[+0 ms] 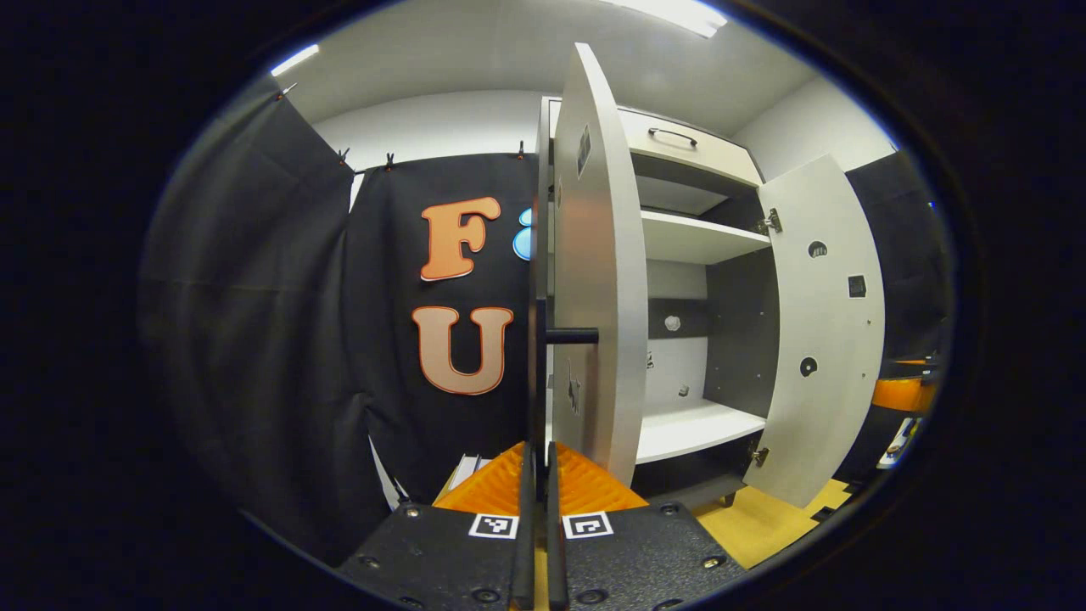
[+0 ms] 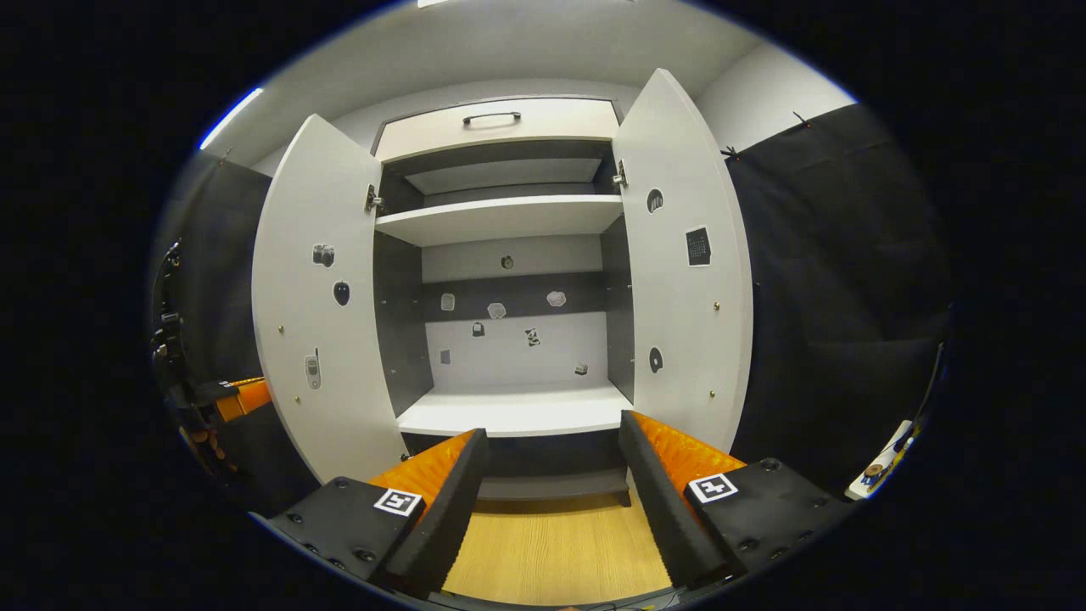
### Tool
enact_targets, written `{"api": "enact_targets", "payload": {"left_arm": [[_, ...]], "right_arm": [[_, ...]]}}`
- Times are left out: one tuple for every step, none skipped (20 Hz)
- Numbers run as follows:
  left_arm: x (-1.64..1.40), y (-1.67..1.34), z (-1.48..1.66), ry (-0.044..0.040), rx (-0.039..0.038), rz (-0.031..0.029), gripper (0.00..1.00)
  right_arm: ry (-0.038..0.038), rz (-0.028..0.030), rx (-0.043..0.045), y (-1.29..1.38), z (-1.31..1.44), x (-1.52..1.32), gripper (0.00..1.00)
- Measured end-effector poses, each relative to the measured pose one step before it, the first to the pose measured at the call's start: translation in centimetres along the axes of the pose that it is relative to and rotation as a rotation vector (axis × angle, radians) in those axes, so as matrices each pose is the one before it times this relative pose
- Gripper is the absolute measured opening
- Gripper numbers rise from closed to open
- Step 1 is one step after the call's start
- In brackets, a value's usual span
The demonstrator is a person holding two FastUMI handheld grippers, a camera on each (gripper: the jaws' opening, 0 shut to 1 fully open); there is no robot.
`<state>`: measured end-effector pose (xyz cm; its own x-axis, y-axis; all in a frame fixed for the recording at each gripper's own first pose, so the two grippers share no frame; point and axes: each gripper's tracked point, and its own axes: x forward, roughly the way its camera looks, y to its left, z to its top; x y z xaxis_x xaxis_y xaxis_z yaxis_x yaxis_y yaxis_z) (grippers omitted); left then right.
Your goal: Open the right door of the double-door shoe cabinet with the right hand, and open the left door with the left hand.
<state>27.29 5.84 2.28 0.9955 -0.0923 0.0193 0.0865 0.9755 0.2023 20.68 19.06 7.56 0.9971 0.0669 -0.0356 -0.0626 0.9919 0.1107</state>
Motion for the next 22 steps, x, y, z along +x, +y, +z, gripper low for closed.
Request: {"api": "enact_targets", "payload": {"left_arm": [[-0.481,0.156,-0.115,0.00771,-0.00015,0.00946,0.07],[-0.332,0.095,-0.061,0.00671,0.00084,0.00565,0.09],[-0.436,0.176,0.032,0.00225,-0.00481,0.01026,0.14],[-0.142,0.023,-0.02,0.00073,-0.00393,0.00705,0.16],[-0.402,0.077,0.124,0.00098,0.00001,0.01031,0.2],[-0.221,0.026,0.027,0.00025,0.00299,0.00183,0.23],[-0.333,-0.074,0.121,0.0012,0.00661,0.00211,0.35],[-0.207,0.101,0.142,-0.0038,0.00976,0.00037,0.41],[-0.307,0.046,0.281,-0.0066,0.00667,0.00469,0.51],[-0.116,-0.101,0.204,-0.0071,-0.00021,0.00366,0.54],[-0.272,-0.424,0.165,-0.00379,-0.00434,-0.00537,0.59],[-0.155,-0.654,0.147,-0.00307,-0.00714,-0.01613,0.62],[-0.131,-0.459,0.076,0.00069,-0.00313,-0.01224,0.66],[-0.237,-0.373,-0.098,0.00266,-0.00143,-0.00985,0.74],[-0.187,-0.56,0.12,0.00109,-0.00052,-0.01157,0.81],[-0.065,-0.611,0.089,0.00165,-0.00275,-0.01,0.82],[-0.07,-0.625,0.073,0.00124,-0.00292,-0.01048,0.82],[0.111,-0.459,0.091,0.00059,-0.00348,-0.01047,0.82],[-0.058,-0.498,0.142,-0.00162,-0.00283,-0.01079,0.82],[0.238,-0.47,0.028,-0.00163,-0.00019,-0.00977,0.82],[0.079,-0.389,0.093,-0.001,0.00081,-0.00559,0.83],[0.241,-0.273,0.021,-0.00036,-0.00053,-0.00455,0.83]], "right_arm": [[-0.0017,-0.00219,-0.00206,-0.083,0.046,0.007,0.98],[-0.00176,-0.00349,-0.00377,-0.17,0.033,-0.003,0.98],[-0.0026,-0.00413,-0.00379,-0.097,0.061,-0.034,0.98],[-0.00244,-0.00354,-0.00269,-0.145,0.032,-0.013,0.98],[-0.00177,-0.00366,-0.0021,-0.116,0.067,0.026,0.98],[-0.00135,-0.00308,-0.00244,-0.172,0.025,-0.07,0.98],[-0.00271,-0.0038,-0.00414,-0.157,0.052,-0.014,0.98],[-0.00339,-0.00414,-0.00574,-0.177,0.051,-0.03,0.98],[-0.00476,-0.00386,-0.00712,-0.164,0.112,0.003,0.98],[-0.00362,-0.00282,-0.00784,-0.18,0.051,0.003,0.98],[-0.00271,-0.00236,-0.00711,-0.164,0.058,0.038,0.98],[-0.00301,-0.00072,-0.0052,-0.182,0.093,0.0,0.98],[-0.00438,-0.0017,-0.00457,-0.109,0.115,0.018,0.98],[-0.00301,-0.00265,-0.0047,-0.229,0.096,0.017,0.99],[-0.00397,-0.00068,-0.00469,-0.125,0.018,-0.038,0.99],[-0.00519,-0.00216,-0.00457,-0.186,0.109,0.024,0.98],[-0.00553,-0.00249,-0.00616,-0.136,0.131,0.111,0.98],[-0.00452,-0.00082,-0.00839,-0.184,0.084,-0.018,0.98],[-0.00249,-0.00022,-0.00906,-0.169,0.023,0.061,0.98],[-0.00161,-0.00063,-0.00845,-0.219,0.024,-0.054,0.98],[-0.00098,-0.0003,-0.00764,-0.162,0.049,-0.008,0.98],[-0.00051,0.00027,-0.00635,-0.257,-0.004,-0.003,0.98]]}}
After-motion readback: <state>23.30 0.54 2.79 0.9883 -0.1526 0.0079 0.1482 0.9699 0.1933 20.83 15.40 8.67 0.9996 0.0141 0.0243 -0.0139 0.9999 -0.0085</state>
